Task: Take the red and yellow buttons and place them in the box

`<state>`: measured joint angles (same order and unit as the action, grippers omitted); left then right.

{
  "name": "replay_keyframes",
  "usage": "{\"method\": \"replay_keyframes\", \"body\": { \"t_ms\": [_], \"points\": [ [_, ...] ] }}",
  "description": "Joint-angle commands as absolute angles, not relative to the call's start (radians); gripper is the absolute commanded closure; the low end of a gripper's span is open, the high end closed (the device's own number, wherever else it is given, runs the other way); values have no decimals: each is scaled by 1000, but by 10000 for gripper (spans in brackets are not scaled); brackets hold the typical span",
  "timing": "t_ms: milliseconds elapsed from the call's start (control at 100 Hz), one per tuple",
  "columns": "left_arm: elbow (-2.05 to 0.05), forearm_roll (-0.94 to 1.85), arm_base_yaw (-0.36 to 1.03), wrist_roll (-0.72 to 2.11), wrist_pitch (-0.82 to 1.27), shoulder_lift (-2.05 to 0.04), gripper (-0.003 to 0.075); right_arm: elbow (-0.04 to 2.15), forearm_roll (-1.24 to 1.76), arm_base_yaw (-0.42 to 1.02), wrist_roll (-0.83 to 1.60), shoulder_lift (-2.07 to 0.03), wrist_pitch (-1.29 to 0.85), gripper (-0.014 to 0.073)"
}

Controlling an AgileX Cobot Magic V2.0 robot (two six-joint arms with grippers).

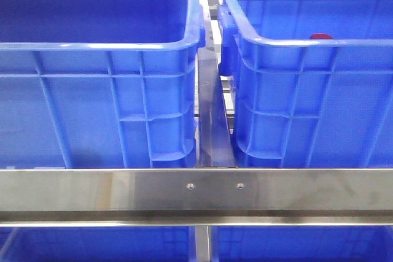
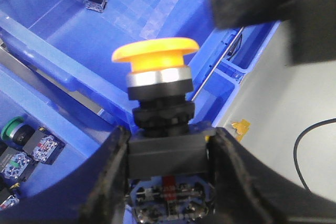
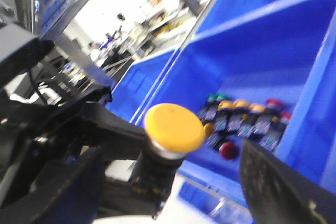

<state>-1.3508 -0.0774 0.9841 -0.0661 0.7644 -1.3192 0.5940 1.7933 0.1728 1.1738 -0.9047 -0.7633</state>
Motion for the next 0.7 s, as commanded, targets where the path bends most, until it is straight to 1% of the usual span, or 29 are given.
{"method": "replay_keyframes", "body": {
  "t_ms": [0,170,320,390,460,610,690],
  "points": [
    [-1379,-82,991,-68,693,-1286,739,661,1920,176,1151,-977,-869,42],
    [-1379,-82,991,-68,693,-1286,739,726,1920,177,1140,-1088,-984,42],
    [-1379,-82,991,-68,693,-1286,739,769,1920,177,1138,-1150,-1029,42],
    [-1379,-82,991,-68,693,-1286,739,780,1920,177,1138,-1165,-1046,56],
    [-1379,-82,991,-68,693,-1286,739,783,1920,177,1138,-1173,-1056,111],
    [-1379,-82,991,-68,693,-1286,739,783,1920,177,1138,-1173,-1061,328],
    [-1379,-82,991,-68,693,-1286,738,783,1920,177,1138,-1173,-1063,398]
  ]
}}
